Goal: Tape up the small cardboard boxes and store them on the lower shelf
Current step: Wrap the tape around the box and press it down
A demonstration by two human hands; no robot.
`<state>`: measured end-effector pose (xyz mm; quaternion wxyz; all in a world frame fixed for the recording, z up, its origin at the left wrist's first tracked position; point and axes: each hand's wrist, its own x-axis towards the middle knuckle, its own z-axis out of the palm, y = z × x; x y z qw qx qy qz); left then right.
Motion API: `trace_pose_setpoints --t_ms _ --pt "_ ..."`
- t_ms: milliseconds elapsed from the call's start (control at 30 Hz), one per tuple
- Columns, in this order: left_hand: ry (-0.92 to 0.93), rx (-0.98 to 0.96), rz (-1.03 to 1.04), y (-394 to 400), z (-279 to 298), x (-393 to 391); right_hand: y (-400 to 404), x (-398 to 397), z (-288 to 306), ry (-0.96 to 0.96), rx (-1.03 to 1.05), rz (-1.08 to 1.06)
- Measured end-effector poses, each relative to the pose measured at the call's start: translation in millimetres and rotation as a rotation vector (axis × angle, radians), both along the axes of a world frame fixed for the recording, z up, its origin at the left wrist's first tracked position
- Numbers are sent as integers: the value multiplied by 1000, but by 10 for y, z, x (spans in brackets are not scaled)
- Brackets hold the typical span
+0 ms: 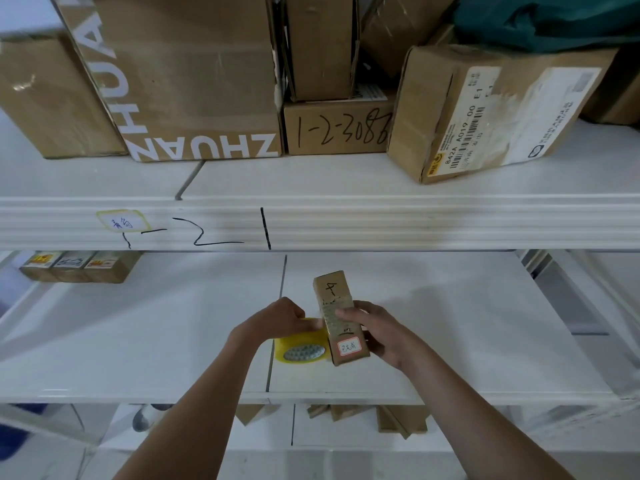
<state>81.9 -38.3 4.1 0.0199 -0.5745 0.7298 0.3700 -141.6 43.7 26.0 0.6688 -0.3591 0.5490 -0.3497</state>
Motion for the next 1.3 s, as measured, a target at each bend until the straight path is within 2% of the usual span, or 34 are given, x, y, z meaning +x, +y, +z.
trace_pose_setpoints --t_ms 200,267,400,467,567,667,733,833,1000,1200,1300 --pt "26 -75 54 -44 6 -27 -4 46 24 -58 31 50" --pt "27 -117 82 -26 -7 -39 0 90 43 29 45 41" --pt "2 -203 66 24 -50 -107 28 231 15 336 -6 -47" --pt "-36 -211 39 40 -39 -161 27 272 -55 384 -15 -108" --pt "-25 -107 16 53 29 -122 17 189 -103 346 25 -163" --pt "113 70 -7 70 116 60 34 -3 -127 332 58 -162" --pt "153 102 -8 95 122 125 46 -74 -126 326 72 -128" --pt "145 75 19 87 92 126 63 -126 -79 265 92 -106" --pt "-76 -60 36 71 62 116 66 -192 22 91 56 -82" --pt "-39 -71 36 44 68 -8 116 -215 -20 -98 64 -90" --pt "-13 -114 26 38 33 -50 114 -226 -78 -114 98 -98"
